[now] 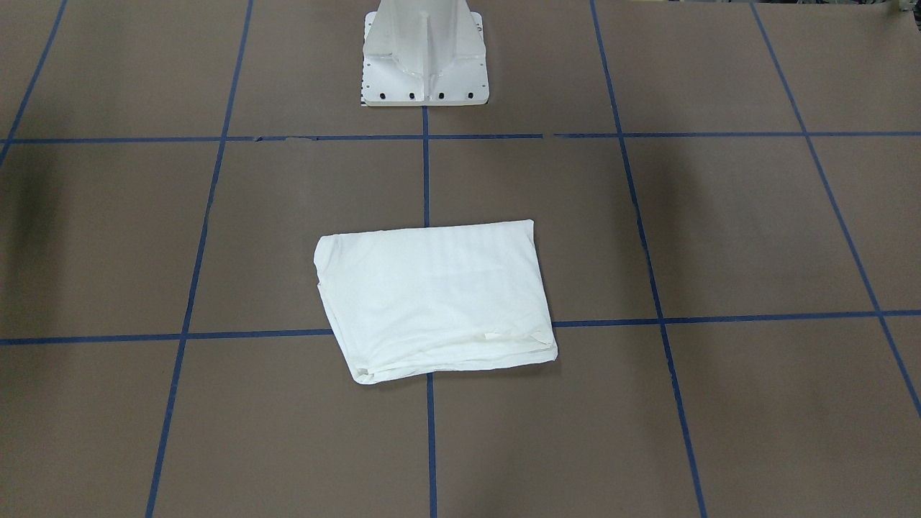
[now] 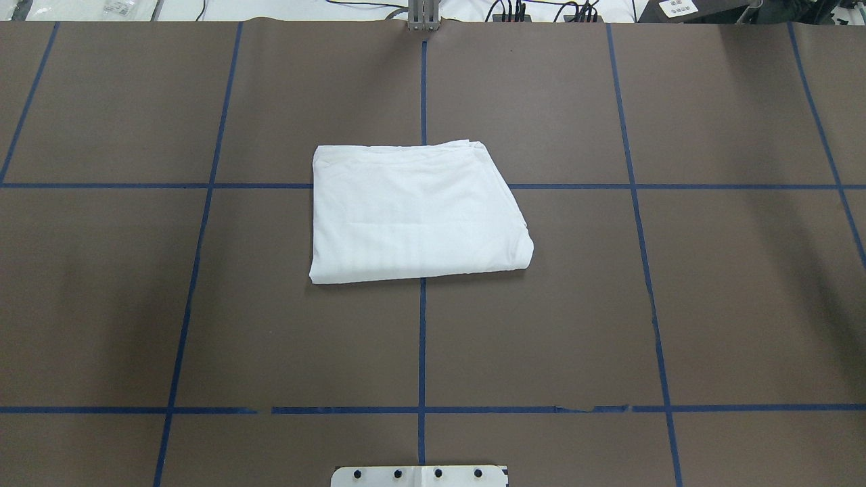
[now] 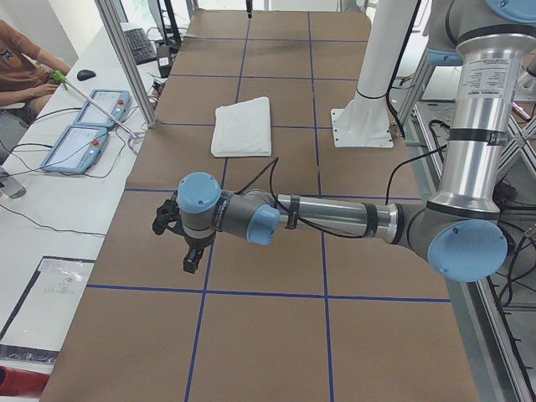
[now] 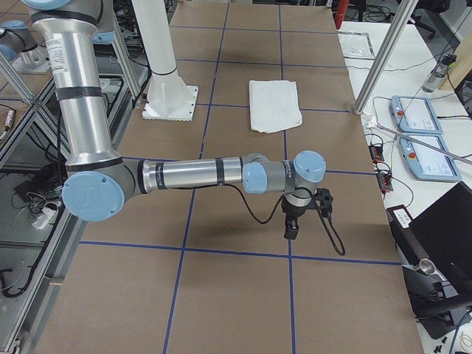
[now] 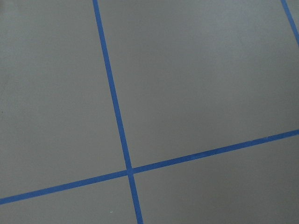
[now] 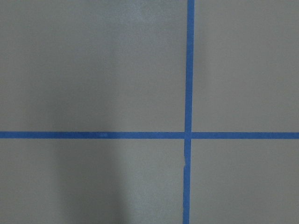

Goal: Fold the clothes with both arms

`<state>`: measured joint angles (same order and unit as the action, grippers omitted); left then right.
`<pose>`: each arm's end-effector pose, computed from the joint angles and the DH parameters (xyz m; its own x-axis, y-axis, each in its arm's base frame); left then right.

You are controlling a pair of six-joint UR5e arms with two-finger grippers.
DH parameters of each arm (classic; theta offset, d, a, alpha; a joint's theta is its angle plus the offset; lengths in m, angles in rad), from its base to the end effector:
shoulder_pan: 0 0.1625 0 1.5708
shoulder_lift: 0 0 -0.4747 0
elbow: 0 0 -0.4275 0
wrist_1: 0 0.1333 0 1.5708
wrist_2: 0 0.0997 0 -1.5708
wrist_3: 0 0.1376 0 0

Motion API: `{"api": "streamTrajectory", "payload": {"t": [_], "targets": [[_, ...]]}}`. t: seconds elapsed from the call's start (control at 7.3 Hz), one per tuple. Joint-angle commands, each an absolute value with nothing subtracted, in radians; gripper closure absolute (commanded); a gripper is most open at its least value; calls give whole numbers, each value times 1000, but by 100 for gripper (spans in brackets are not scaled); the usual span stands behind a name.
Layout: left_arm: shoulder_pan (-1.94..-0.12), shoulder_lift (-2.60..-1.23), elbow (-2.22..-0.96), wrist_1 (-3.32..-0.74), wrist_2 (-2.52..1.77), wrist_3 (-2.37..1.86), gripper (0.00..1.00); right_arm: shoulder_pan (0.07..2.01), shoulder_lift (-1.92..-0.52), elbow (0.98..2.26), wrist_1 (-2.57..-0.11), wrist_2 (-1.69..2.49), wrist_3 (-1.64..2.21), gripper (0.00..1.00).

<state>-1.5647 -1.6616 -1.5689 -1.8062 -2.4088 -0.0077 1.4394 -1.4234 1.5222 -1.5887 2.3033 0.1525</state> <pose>-0.0274 -0.5929 0.6528 0.6675 0.2336 -0.7070 -0.0006 0.9497 0.3132 -0.0380 -0.6030 0.6838 0.7414 0.0009 0.6711 0.0182 0.9996 -0.0214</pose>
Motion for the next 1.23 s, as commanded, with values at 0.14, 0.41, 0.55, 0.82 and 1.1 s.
{"api": "streamTrajectory", "payload": {"t": [0.14, 0.41, 0.55, 0.82, 1.1], "targets": [[-1565, -1672, -1582, -1813, -2389, -3, 0, 1440, -1425, 1526, -1572, 2350, 155, 0], [-1565, -1669, -1591, -1812, -2358, -6, 0, 1443, -1436, 1525, -1536, 2353, 155, 0], [-1565, -1663, -1589, -1812, -2359, -6, 0, 1443, -1449, 1526, -1529, 2355, 153, 0], [-1563, -1661, -1583, -1812, -2359, -6, 0, 1448, -1468, 1535, -1516, 2356, 153, 0], [-1559, -1661, -1555, -1812, -2356, -5, 0, 1460, -1495, 1583, -1514, 2358, 155, 0]]}}
